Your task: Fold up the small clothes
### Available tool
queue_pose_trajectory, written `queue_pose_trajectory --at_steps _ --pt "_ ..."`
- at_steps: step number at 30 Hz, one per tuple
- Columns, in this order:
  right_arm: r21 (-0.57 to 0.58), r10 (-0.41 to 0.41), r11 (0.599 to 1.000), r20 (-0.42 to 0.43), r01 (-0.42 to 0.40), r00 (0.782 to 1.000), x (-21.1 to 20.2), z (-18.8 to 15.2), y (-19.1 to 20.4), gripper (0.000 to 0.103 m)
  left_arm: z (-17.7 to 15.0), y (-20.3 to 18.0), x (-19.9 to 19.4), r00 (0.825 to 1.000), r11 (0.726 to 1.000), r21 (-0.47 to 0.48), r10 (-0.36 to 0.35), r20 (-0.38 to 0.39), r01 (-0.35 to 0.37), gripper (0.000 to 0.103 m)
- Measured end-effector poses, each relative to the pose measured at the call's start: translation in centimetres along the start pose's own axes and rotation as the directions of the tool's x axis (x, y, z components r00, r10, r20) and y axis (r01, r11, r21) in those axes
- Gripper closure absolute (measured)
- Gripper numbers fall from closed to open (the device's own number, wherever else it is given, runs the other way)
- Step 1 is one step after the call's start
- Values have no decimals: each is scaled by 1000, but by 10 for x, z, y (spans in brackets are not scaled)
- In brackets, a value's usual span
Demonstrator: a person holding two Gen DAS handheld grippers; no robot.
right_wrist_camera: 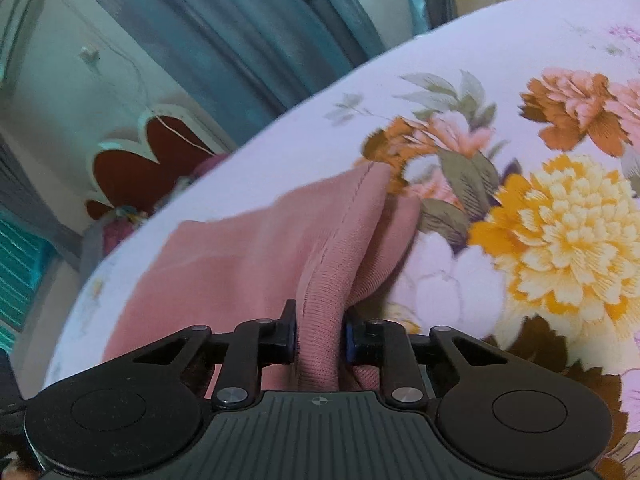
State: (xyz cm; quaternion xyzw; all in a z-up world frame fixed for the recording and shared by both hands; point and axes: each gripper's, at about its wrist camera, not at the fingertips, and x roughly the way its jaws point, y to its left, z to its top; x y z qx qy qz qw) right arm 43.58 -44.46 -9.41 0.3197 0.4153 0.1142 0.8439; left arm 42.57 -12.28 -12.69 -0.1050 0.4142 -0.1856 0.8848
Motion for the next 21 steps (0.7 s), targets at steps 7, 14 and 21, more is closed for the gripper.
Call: queue_pose_trajectory --at_steps 7,14,21 --pt "-35 73 997 14 -73 997 -11 3 50 82 13 -6 -36 998 999 26 -35 49 34 66" --pt "-69 125 990 21 -123 992 4 -19 129 82 23 42 -90 994 998 44 -42 101 37 66" --pt "-73 110 991 25 -108 994 52 -60 229 82 32 138 -142 990 996 60 -70 122 63 66"
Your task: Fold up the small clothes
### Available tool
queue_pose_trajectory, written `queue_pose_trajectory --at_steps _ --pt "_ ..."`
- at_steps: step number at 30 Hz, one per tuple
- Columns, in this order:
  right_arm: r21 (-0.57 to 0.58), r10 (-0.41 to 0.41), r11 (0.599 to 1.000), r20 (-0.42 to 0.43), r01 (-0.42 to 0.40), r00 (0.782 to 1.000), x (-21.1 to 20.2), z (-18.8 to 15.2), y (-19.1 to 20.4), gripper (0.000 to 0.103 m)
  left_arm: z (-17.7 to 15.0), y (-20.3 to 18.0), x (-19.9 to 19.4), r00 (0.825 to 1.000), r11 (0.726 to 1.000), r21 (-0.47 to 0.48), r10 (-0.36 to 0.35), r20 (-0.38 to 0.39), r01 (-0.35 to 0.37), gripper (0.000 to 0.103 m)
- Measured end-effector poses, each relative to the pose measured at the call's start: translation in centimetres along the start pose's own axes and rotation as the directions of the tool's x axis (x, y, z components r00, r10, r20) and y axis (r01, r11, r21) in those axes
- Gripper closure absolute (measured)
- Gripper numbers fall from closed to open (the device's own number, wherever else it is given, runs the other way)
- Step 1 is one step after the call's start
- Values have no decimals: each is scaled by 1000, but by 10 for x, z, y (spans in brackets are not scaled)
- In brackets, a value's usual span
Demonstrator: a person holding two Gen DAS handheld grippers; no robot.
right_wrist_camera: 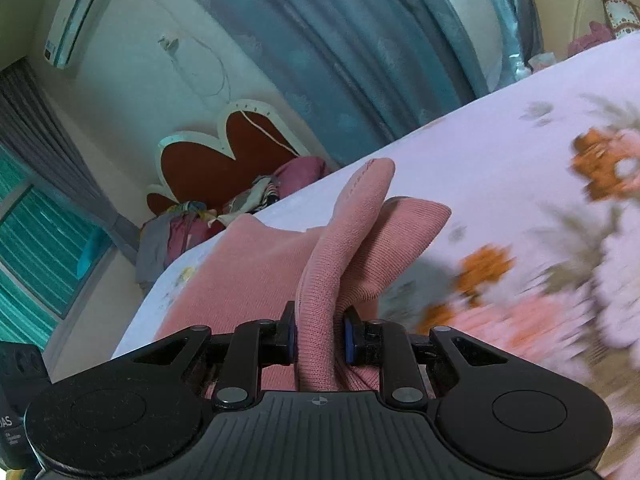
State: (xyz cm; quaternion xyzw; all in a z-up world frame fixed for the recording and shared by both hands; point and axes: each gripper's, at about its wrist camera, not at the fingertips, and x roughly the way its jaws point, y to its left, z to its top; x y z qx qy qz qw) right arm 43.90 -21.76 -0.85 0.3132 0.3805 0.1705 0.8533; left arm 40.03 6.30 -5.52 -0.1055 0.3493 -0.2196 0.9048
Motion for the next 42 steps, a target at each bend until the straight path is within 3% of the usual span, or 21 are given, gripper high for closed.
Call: queue_pose_trajectory --at_steps 10,16,20,22,27,34,39,42 --pt "-51 37 998 -45 -39 998 118 -31 110 82 20 123 -57 995 996 -11 94 15 -94 66" --pt "-64 -23 998 -93 17 995 165 -45 108 82 12 173 -55 986 986 -17 165 6 -165 66" --pt "-37 -126 992 -119 122 985 181 -59 79 81 -8 198 -35 970 973 -8 230 -73 -231 57" --pt "-27 -130 991 -124 127 984 184 -61 70 81 -14 204 -38 973 974 -18 226 -53 -227 49" --pt "-36 -171 985 -61 170 983 177 -54 72 78 -5 199 -42 969 971 2 239 -56 -240 48" --pt "-232 -284 933 -3 275 959 186 -51 92 79 1 194 -68 959 960 61 268 88 -273 50" --pt "-334 -376 877 -27 346 926 217 -58 91 79 4 197 -33 958 954 85 287 18 -287 50" --pt "-296 -376 886 -10 357 926 210 -55 90 79 0 196 -26 954 949 90 301 10 -301 46"
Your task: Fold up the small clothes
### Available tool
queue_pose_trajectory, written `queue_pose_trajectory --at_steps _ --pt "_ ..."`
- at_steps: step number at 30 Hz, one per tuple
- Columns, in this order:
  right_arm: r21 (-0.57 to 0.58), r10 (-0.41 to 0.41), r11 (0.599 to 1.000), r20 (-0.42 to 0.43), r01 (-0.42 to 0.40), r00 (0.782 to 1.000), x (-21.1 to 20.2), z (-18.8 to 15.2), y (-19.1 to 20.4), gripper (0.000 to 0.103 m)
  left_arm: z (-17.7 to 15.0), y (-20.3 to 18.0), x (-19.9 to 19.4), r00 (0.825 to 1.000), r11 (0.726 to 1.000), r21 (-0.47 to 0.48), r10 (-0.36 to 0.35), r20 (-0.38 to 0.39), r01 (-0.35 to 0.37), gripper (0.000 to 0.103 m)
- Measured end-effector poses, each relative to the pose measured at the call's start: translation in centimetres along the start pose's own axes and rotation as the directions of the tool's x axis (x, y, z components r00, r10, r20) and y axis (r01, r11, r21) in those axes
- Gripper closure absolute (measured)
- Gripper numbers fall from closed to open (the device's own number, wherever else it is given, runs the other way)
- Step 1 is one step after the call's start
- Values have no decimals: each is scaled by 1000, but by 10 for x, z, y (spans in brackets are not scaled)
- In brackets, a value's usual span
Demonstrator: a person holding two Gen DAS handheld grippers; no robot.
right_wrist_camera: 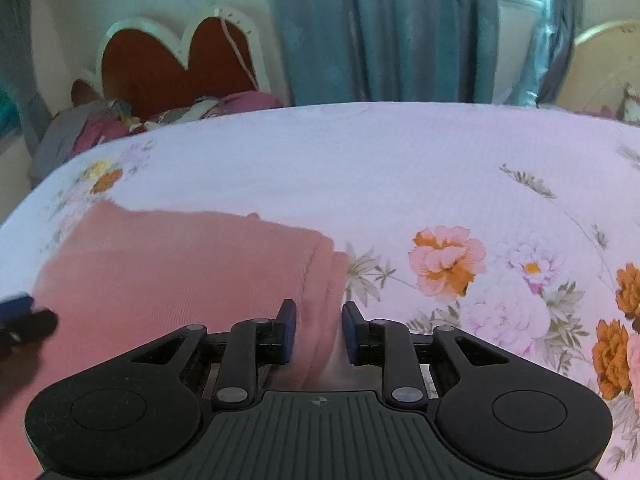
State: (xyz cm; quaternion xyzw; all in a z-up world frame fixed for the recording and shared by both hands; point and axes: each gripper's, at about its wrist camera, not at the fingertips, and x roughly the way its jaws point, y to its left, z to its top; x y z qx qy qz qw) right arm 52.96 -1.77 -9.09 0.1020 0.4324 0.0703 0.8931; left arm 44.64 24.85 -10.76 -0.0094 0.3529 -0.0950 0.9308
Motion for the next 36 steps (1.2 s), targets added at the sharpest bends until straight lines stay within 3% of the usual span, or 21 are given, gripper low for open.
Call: queue_pose_trajectory --at_steps 4,10,14,18,21,25,28,36 --pt "40 89 995 69 -91 994 -45 -7 -3 79 -1 0 -15 1000 1000 3 -22 15 22 44" --pt "-136 162 979 64 -152 985 -97 -46 36 79 -17 -8 -51 999 999 35 -29 22 28 44" --pt "-243 96 966 48 -82 994 -98 -77 55 79 -32 -17 -68 1000 998 66 3 11 -4 43" --pt "-208 -1 978 23 5 1000 -82 -94 40 79 -44 -24 -70 1000 995 100 26 -6 -25 42" --pt "-83 19 996 -9 -20 1000 -76 -95 23 79 -46 -28 -71 999 993 118 32 -9 -31 42" --pt "-121 -13 993 -12 11 1000 -73 -101 33 79 -50 -26 -67 999 995 96 33 -35 -30 42" --pt "-31 6 1000 -17 -7 1000 -67 -99 22 79 -50 -24 -66 998 996 86 30 -47 -26 40" --pt "-27 -25 999 -29 24 999 -74 -101 28 79 -44 -22 -69 998 1000 28 -11 -66 13 18"
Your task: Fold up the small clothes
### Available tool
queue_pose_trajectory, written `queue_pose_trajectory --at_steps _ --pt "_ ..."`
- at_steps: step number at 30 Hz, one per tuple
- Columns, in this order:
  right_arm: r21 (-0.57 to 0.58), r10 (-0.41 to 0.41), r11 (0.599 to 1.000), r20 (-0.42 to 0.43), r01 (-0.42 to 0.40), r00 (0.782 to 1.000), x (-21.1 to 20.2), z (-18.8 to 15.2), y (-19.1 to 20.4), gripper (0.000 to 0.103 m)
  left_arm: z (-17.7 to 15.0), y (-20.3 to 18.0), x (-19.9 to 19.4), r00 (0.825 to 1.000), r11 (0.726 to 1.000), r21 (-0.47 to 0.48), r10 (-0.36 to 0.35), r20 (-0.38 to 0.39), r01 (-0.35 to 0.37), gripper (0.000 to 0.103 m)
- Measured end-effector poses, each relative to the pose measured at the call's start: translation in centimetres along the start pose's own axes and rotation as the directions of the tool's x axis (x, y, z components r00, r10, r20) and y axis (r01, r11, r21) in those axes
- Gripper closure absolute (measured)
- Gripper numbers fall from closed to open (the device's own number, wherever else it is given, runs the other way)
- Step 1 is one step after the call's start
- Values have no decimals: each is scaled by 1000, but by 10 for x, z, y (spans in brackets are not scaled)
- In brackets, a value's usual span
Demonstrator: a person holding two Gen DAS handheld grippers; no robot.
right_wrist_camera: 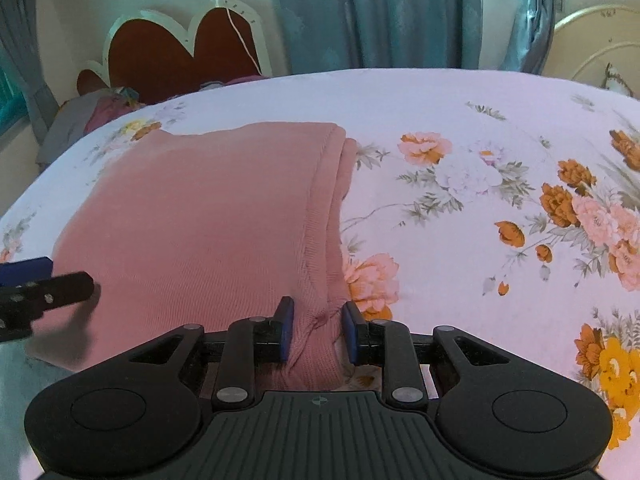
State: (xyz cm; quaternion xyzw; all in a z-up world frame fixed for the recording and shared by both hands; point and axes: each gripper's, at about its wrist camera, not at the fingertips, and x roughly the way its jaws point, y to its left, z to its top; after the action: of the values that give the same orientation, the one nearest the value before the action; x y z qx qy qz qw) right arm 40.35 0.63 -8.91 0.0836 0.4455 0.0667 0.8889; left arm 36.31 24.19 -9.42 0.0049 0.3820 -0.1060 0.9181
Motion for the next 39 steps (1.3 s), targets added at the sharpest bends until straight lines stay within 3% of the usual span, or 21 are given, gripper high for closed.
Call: queue_pose_trajectory --at_steps 6,8,10,18,25,32,36,39 --pt "-27 -15 1000 -2 14 1000 0 2 4 78 4 1 -9 999 997 -68 45 -3 -45 0" --pt "-62 -43 997 5 43 999 -1 2 9 67 4 -2 -14 997 995 -74 73 -2 -73 0" --pt "-81 -85 993 11 86 996 -1 2 10 41 3 -6 -19 995 992 -77 100 8 -99 0" --pt "-16 -29 999 76 30 997 -47 -6 -4 41 -5 -23 -55 981 980 -65 192 25 -190 0" --pt "-69 76 995 119 -68 990 -118 -33 1 41 -18 -62 -120 954 964 -53 267 135 -262 0" --pt "-126 135 985 182 -113 974 -205 -72 6 41 -43 -99 -177 950 958 -42 287 118 -284 0" --pt "-167 141 980 220 -105 965 -255 -96 11 27 -63 -116 -212 943 951 0 307 126 -310 0" --pt "-186 145 978 265 -97 953 -288 -111 16 26 -75 -121 -238 944 952 -26 306 124 -305 0"
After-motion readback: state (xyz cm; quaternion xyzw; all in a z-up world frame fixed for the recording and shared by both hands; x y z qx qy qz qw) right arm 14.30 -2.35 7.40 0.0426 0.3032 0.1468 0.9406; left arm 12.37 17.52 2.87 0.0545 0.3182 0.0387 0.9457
